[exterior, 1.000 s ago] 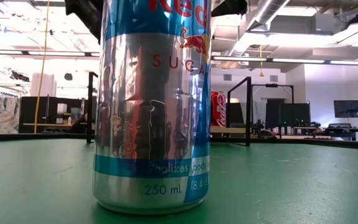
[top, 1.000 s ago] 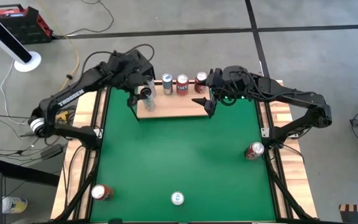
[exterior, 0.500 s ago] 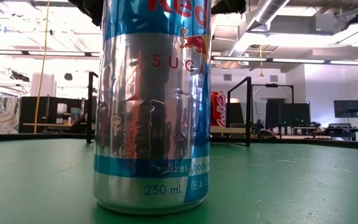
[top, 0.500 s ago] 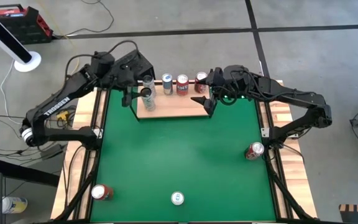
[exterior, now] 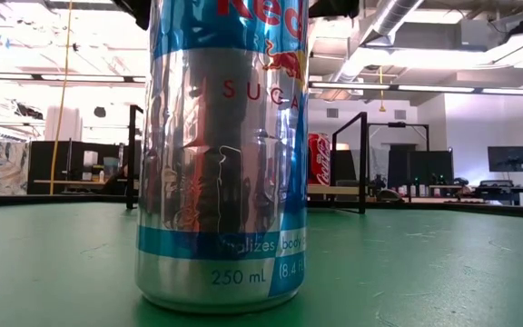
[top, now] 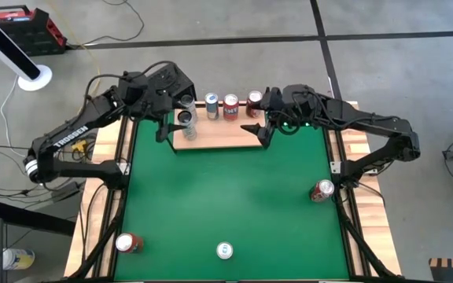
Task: Place canned beverage on shelf
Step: Put the blue soda can on the shelf aligned with the other blue soda can
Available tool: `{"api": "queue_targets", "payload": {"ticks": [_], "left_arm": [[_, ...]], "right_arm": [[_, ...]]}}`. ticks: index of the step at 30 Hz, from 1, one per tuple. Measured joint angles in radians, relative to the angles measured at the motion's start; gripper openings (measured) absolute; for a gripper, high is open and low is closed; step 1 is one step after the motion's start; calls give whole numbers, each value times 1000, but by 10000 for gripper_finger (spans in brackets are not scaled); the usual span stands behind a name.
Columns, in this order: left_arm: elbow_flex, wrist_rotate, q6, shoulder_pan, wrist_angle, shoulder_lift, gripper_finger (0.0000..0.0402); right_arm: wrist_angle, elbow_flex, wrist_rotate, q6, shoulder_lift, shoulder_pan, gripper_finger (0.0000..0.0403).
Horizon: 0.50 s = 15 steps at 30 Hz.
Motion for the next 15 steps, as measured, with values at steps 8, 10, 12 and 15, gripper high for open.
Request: {"api": "queue_targets", "payload": {"ticks": [8, 10, 12, 15], "left_arm": [[0, 0, -33, -80, 0, 0, 293], [0, 0, -53, -103, 0, 0, 291], [0, 0, -79, -129, 0, 0, 291], [0, 0, -115, -172, 0, -10, 290]], "right_arm": [[22, 0, 0, 2, 0, 47, 391], [33, 0, 0, 15, 0, 56, 391], [48, 0, 0, 28, 0, 68, 391], [61, 0, 0, 46, 0, 92, 391]]}}
